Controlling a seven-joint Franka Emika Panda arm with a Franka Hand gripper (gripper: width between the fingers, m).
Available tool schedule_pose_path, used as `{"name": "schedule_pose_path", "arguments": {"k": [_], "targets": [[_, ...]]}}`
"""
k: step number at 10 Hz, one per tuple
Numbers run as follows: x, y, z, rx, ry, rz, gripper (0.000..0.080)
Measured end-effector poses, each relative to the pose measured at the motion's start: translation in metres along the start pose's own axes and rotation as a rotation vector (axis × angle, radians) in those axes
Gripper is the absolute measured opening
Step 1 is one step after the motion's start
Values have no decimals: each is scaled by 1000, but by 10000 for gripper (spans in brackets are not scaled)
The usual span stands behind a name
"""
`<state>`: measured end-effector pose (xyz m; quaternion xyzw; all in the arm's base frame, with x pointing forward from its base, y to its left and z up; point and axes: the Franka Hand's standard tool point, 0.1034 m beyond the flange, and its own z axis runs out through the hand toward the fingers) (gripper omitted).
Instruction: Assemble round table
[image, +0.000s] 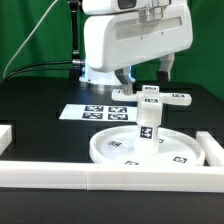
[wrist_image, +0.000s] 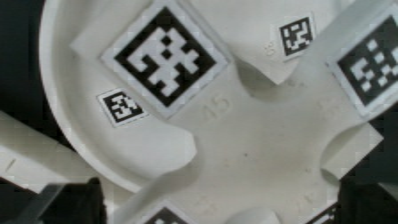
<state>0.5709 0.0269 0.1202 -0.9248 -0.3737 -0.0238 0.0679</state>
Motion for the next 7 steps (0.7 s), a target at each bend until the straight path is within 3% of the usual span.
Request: {"name": "schedule_pose_path", "arguments": {"k": [7], "targets": [[-3,-8,10,6,-2,9,649]]}}
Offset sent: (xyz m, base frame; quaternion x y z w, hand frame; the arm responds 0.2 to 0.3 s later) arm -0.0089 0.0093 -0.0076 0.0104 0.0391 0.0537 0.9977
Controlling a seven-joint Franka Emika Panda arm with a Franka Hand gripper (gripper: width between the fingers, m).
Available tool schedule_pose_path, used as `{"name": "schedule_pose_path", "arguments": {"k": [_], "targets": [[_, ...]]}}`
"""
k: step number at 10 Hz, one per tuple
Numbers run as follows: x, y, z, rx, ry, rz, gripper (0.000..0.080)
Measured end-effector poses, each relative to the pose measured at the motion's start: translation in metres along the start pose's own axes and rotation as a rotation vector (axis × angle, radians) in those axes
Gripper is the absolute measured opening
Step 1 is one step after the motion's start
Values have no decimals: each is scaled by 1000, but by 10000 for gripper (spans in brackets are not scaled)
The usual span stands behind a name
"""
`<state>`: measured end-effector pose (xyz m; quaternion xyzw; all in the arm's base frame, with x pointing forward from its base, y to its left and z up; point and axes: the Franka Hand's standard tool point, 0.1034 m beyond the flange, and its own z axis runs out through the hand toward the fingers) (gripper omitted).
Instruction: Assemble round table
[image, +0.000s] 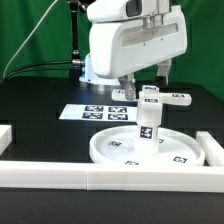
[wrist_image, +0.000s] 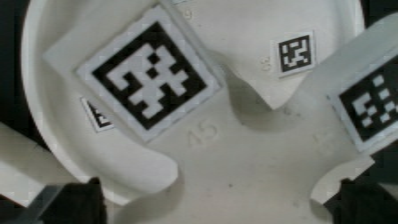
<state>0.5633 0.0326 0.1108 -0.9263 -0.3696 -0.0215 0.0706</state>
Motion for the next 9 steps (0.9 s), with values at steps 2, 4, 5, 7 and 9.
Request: {"name": "schedule_pose_path", "arguments": {"k": [2,4,5,7,9], "targets": [[2,-4,1,6,-2,17,649],[1,-4,4,4,-2,18,649],[1,-4,5,4,-2,19,649],[2,-5,6,-2,1,35,649],[-2,-2,10,-18,10,44,649]]}}
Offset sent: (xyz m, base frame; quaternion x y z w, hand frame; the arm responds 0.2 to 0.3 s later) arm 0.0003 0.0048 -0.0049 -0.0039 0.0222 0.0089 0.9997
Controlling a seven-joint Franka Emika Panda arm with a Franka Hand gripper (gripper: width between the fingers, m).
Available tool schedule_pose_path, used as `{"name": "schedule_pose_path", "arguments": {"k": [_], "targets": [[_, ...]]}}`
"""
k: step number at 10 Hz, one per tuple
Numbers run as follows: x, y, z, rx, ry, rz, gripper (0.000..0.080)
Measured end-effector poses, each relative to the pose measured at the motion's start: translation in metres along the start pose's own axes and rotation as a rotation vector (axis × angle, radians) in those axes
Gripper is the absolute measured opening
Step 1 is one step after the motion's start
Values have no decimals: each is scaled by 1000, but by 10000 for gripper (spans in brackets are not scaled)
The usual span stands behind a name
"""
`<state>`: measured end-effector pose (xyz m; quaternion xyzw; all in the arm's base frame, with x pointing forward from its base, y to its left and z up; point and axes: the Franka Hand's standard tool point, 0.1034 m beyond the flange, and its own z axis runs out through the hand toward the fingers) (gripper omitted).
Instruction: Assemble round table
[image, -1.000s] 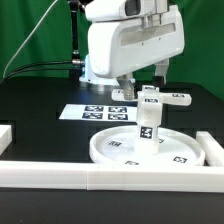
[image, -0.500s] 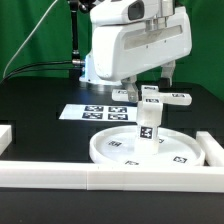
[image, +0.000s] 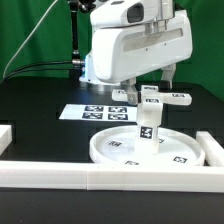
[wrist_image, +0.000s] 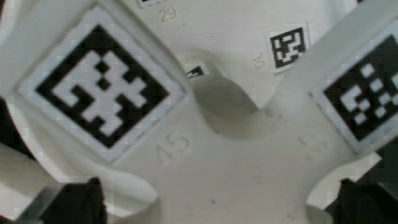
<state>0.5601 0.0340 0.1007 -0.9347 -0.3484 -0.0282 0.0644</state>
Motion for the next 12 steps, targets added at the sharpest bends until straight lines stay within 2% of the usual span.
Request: {"name": "schedule_pose_path", "arguments": {"k": [2,6,7,8,12], "targets": [[0,-1,5,-45,29,64,649],[0,-3,6,-48,23,65,649],[1,-4,6,-57,14,50,523],[1,-3,5,-59,14,51,446],[1,-3,5,-57,18,109,446]]}}
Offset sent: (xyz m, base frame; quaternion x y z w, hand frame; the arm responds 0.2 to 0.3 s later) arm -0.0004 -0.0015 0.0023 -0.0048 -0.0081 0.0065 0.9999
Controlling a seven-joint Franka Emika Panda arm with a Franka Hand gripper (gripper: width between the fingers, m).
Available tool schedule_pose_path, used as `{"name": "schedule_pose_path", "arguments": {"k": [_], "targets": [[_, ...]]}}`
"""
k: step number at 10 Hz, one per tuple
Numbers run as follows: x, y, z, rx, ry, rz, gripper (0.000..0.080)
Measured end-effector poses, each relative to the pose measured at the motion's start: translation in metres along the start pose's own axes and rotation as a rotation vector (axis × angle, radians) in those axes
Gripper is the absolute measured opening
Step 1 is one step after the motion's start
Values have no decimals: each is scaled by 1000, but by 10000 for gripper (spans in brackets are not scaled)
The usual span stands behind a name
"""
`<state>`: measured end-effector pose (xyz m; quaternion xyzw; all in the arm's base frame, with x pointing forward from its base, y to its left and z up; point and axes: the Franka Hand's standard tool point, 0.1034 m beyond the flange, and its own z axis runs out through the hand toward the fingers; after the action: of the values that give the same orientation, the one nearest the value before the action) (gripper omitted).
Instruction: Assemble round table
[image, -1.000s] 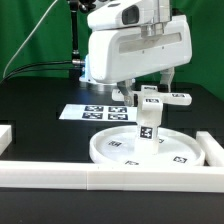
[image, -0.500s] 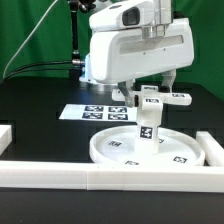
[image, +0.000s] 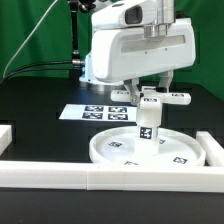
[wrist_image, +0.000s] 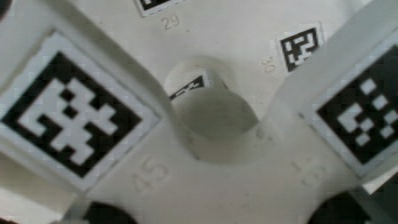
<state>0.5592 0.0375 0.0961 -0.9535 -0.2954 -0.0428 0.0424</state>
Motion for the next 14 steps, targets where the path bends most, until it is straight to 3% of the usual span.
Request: {"name": "schedule_pose_path", "arguments": {"k": [11,14], "targets": [[-2,-4,-1,-7,46,931,448],[-2,-3,-1,5,47,1147,448]]}}
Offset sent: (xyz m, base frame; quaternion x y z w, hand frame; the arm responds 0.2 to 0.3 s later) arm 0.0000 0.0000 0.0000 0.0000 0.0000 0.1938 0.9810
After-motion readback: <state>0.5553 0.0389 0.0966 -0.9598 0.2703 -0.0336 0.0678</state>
